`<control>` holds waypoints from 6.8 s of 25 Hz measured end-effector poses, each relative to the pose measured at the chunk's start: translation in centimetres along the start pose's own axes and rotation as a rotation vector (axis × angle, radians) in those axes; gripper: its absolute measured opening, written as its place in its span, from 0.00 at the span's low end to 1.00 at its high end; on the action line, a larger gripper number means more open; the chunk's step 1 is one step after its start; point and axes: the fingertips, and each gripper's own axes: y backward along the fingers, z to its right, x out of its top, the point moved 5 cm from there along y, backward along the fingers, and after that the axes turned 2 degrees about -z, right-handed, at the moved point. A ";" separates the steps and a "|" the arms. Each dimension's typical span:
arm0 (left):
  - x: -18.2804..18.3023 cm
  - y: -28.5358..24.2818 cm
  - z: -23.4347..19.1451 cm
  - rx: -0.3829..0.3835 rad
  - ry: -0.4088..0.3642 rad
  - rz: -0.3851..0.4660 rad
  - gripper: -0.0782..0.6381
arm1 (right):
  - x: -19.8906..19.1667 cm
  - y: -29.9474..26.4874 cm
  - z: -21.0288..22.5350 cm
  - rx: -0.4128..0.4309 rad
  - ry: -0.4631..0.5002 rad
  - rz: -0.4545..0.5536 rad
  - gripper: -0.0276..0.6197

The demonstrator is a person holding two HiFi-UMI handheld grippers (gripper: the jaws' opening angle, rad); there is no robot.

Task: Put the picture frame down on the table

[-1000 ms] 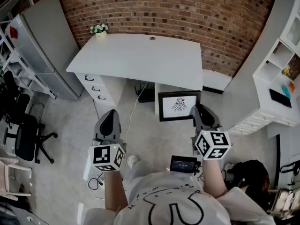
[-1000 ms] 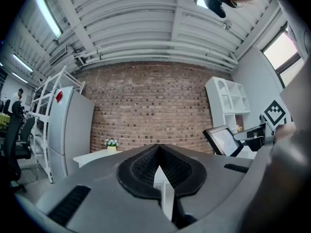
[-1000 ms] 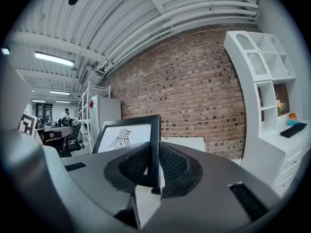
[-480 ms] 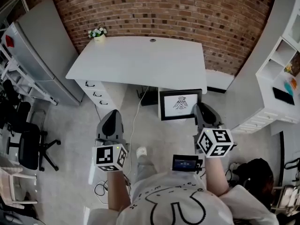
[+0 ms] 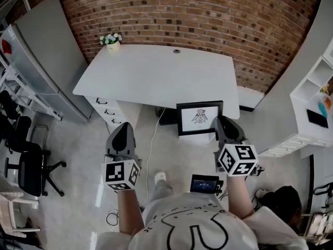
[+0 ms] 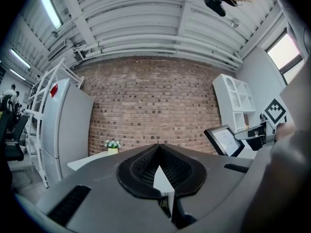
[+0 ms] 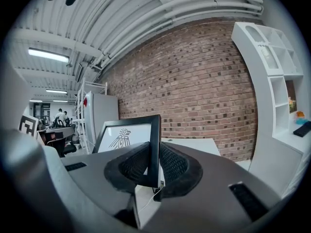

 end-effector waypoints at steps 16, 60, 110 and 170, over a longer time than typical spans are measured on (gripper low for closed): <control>0.2 -10.4 -10.6 -0.040 0.004 0.000 0.12 | 2.9 -12.8 -4.2 -0.034 0.007 0.006 0.14; -1.0 -25.0 -23.1 -0.046 -0.010 -0.017 0.12 | 5.4 -30.9 -7.0 -0.046 -0.007 0.004 0.14; -1.2 -52.3 -31.6 -0.222 -0.018 -0.066 0.12 | 8.6 -50.3 0.1 -0.286 -0.160 0.015 0.14; -18.6 -60.2 -30.8 -0.355 0.040 -0.536 0.12 | -6.8 -57.1 3.1 -0.380 -0.330 -0.439 0.14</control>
